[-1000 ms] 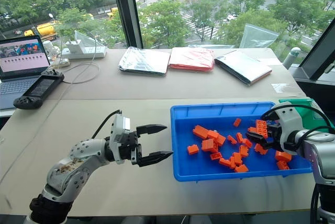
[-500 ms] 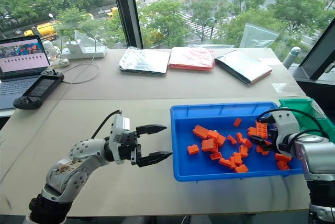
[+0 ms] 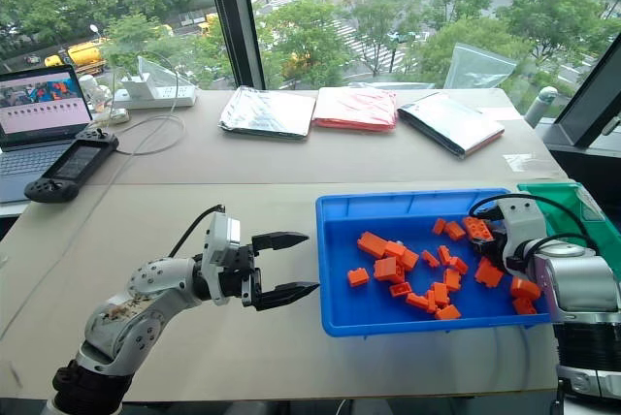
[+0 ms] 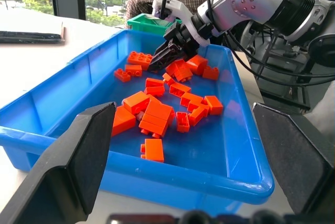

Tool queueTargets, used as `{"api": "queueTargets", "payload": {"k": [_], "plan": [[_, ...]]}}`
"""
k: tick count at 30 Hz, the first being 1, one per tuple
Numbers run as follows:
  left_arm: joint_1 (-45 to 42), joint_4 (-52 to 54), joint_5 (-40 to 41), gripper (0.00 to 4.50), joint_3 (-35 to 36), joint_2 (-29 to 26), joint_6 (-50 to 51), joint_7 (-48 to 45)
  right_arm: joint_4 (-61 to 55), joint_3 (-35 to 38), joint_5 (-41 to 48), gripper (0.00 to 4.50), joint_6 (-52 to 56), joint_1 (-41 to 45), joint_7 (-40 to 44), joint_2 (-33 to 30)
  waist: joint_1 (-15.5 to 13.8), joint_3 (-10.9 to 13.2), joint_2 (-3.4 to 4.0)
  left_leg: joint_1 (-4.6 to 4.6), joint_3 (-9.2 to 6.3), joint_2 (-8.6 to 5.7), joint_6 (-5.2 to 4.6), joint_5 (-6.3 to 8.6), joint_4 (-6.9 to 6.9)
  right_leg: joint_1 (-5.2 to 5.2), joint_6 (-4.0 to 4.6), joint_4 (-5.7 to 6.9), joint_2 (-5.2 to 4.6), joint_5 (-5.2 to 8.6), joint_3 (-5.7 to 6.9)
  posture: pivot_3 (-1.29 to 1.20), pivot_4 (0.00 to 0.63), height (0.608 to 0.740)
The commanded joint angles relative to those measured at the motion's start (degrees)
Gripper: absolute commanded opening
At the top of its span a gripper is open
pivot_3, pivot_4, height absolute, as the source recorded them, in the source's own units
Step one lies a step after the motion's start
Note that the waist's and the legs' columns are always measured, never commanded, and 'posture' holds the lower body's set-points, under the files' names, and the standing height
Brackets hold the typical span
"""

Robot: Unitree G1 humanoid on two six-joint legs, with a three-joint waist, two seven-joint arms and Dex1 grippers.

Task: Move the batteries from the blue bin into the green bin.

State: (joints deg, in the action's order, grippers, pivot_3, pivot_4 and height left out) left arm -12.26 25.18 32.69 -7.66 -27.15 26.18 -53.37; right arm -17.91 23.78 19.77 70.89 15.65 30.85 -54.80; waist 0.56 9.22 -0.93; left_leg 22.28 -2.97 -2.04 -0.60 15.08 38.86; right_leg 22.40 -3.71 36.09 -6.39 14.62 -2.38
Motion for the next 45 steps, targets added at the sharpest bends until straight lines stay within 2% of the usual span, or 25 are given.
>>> {"api": "queueTargets", "payload": {"k": [1, 4, 8, 20, 21, 24, 28, 31, 36, 39, 45], "plan": [[0.3, 1.3, 0.8, 4.50, 0.5, -0.2, -1.3, -0.7, -8.2, 6.7, 5.2, 1.44, 5.2, -4.9, 5.8, -3.4, 0.0, 0.0, 0.00, 0.01, 0.00, 0.00, 0.00, 0.00, 0.00, -0.01, 0.00, -0.02, 0.00, 0.00, 0.00, 0.00, 0.150, 0.740], [0.1, 1.2, 0.9, 4.50, 0.4, -0.2, -1.1, -0.8, -11.4, 9.2, 7.8, 1.44, 6.4, -9.1, 9.2, -5.1, -0.2, 0.0, 0.00, 0.01, 0.02, -0.01, -0.01, 0.01, 0.01, -0.02, 0.00, -0.02, -0.02, 0.00, 0.00, 0.00, 0.150, 0.740], [-0.3, 1.0, 1.0, 4.50, 0.1, -0.2, -1.0, -1.0, -14.4, 9.0, 8.9, 1.44, 4.8, -15.1, 11.7, -6.0, -0.3, 0.0, -0.01, -0.01, 0.02, -0.01, -0.01, 0.01, 0.03, -0.04, 0.00, -0.02, -0.02, 0.00, 0.00, 0.00, 0.150, 0.740], [-1.1, 1.6, 1.1, 4.50, -0.1, -0.2, 0.0, -0.5, -13.8, -1.6, 6.8, 1.44, 0.0, -17.2, 8.5, -5.3, -0.3, 0.0, -0.02, -0.03, 0.02, -0.01, -0.01, 0.01, 0.03, -0.04, -0.01, -0.01, -0.02, 0.00, 0.00, 0.00, 0.150, 0.740], [-1.1, 1.6, 1.2, 4.50, -0.1, -0.2, 0.1, -0.4, -13.3, -2.0, 6.7, 1.94, -0.2, -16.9, 8.1, -5.1, -0.3, 0.0, -0.02, -0.02, 0.01, -0.01, -0.01, 0.00, 0.03, -0.04, -0.01, -0.01, -0.01, 0.00, 0.00, 0.00, 0.150, 0.740], [-1.2, 1.8, 1.2, 4.50, -0.1, -0.2, 0.3, -0.2, -12.4, -3.3, 6.0, 2.86, -2.2, -16.7, 7.9, -6.1, -0.3, 0.0, -0.02, -0.01, 0.02, -0.02, -0.01, 0.01, 0.03, -0.04, -0.01, -0.02, -0.02, 0.00, 0.00, 0.00, 0.150, 0.740], [-1.3, 1.9, 1.2, 4.50, -0.2, -0.2, 0.4, 0.0, -9.3, -1.0, 6.9, 4.21, -3.0, -10.5, 7.0, -5.2, -0.3, 0.0, -0.02, -0.01, 0.03, -0.02, -0.01, 0.00, 0.04, -0.04, -0.01, -0.02, -0.03, 0.00, -0.01, 0.00, 0.150, 0.740], [-1.5, 1.8, 1.2, 4.50, -0.3, -0.1, 0.3, 0.1, -3.9, -2.9, 4.1, 4.21, -6.7, -5.6, 5.6, -6.3, -0.2, 0.0, -0.02, -0.04, 0.02, 0.00, 0.00, 0.00, 0.03, -0.04, 0.00, -0.01, 0.01, 0.00, -0.01, 0.00, 0.150, 0.740], [-1.7, 1.6, 1.0, 4.50, -0.7, 0.3, 0.2, 0.4, 11.1, -16.2, -5.7, 4.21, -16.7, 7.3, 0.6, -3.8, 0.2, 0.0, -0.02, -0.03, 0.06, -0.02, 0.01, -0.01, 0.03, -0.02, 0.00, -0.02, -0.03, 0.00, -0.02, 0.00, 0.150, 0.740], [-1.7, 1.6, 0.8, 4.50, -1.1, 0.6, -0.1, 0.7, 20.9, -22.2, -9.6, 4.21, -22.9, 13.1, 1.9, -1.3, 0.3, 0.0, -0.02, -0.01, 0.06, -0.01, 0.02, -0.01, -0.01, 0.04, 0.00, -0.02, -0.01, 0.00, -0.02, 0.00, 0.150, 0.740], [-0.9, 2.0, 0.5, 4.50, -1.1, 0.7, -0.5, 1.3, 36.3, -27.9, -14.1, 4.21, -31.1, 19.6, 6.9, -0.5, 0.0, 0.0, -0.01, 0.14, 0.06, -0.06, 0.04, -0.02, 0.01, 0.18, 0.00, -0.03, -0.07, 0.00, -0.03, 0.00, 0.150, 0.740]]}}
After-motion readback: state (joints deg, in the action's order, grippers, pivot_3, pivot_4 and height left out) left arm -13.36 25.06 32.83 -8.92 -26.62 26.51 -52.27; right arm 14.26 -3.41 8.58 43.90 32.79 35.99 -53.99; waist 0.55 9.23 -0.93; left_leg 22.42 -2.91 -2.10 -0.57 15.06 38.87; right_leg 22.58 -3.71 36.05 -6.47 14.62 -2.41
